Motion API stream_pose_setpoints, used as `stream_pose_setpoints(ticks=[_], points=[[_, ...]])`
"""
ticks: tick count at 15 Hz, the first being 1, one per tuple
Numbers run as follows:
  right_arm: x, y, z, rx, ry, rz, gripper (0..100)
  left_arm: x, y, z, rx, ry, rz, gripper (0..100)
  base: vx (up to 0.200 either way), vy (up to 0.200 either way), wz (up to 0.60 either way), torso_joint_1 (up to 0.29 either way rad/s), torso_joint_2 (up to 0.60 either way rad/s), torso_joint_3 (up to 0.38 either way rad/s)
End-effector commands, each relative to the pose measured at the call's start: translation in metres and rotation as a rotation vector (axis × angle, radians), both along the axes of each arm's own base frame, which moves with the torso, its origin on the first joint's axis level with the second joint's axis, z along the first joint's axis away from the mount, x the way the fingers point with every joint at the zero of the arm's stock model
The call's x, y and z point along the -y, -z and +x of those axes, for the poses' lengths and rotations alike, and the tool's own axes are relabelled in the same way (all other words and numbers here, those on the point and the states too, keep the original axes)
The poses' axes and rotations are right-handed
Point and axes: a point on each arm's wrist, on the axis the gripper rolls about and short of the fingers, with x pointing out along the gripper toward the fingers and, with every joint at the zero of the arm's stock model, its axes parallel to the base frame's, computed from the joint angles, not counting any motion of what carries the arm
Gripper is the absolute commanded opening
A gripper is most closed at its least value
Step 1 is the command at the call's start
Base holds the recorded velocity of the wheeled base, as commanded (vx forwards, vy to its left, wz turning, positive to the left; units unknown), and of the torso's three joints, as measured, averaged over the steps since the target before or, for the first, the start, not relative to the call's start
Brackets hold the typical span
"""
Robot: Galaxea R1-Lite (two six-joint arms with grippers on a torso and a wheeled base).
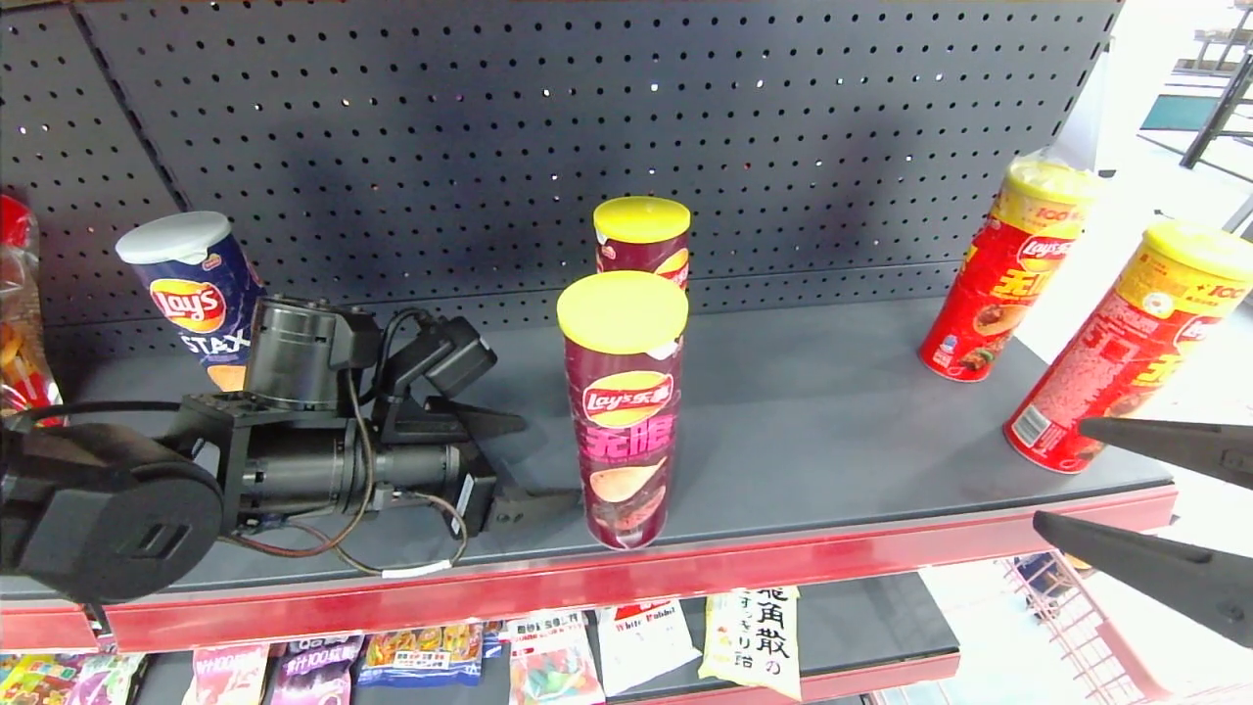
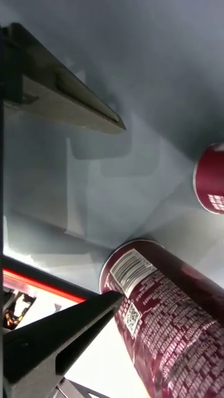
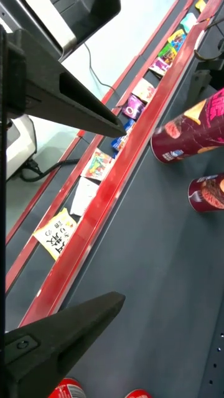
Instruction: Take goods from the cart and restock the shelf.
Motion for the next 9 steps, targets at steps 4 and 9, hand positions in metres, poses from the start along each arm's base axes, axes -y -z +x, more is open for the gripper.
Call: stream_pose_setpoints(ticks=[4,9], points=[[-0.0004,0.0007,0.0006,-0.004,-0.001,-0.001,100,0.0066,0.0013,0.0033,-0.002,0.015,0.0,100,0.0,0.0,0.0,0.0,0.0,0.0],[-0.0005,0.0009,0.001,-0.005,-0.001,-0.002,100,0.0068,0.0027,0.0039,-0.006,0.014,0.003,100,0.0,0.0,0.0,0.0,0.0,0.0]])
